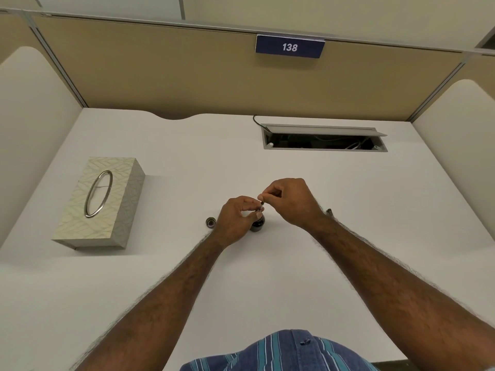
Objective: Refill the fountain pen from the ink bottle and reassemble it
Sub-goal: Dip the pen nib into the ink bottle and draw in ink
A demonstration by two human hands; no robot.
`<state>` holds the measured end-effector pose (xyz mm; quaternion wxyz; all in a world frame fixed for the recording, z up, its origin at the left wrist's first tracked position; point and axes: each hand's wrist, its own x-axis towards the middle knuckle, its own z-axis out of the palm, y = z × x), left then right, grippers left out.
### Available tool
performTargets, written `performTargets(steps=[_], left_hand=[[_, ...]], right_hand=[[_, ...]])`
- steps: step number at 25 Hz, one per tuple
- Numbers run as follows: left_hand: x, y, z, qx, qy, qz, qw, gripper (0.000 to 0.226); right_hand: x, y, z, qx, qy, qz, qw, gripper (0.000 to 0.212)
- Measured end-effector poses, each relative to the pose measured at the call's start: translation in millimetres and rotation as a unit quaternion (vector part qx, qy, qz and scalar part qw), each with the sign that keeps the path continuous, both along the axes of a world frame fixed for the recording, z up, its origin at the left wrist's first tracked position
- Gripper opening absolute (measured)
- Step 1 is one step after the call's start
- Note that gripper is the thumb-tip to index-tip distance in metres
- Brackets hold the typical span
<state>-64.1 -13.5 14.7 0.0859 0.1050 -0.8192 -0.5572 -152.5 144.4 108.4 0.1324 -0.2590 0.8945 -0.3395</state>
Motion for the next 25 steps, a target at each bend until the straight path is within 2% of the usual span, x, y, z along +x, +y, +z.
performTargets(steps=[4, 9, 21, 25], left_hand=[[-1, 0, -1, -0.008, -0.001, 0.007, 1.000, 0.015], [-1, 0, 1, -0.013, 0.010, 0.004, 1.000, 0.016], [0, 0, 1, -0.017, 0.002, 0.001, 1.000, 0.016], [-2, 1, 1, -0.015, 0.009, -0.001, 1.000, 0.016]], right_hand=[[0, -4, 1, 0.022, 0.007, -0.026, 0.999, 0.026], [0, 5, 3, -0.010, -0.029, 0.017, 0.999, 0.008], [2, 3, 1, -0.022, -0.003, 0.010, 1.000, 0.012], [0, 4, 1, -0.014, 0.001, 0.009, 1.000, 0.007]])
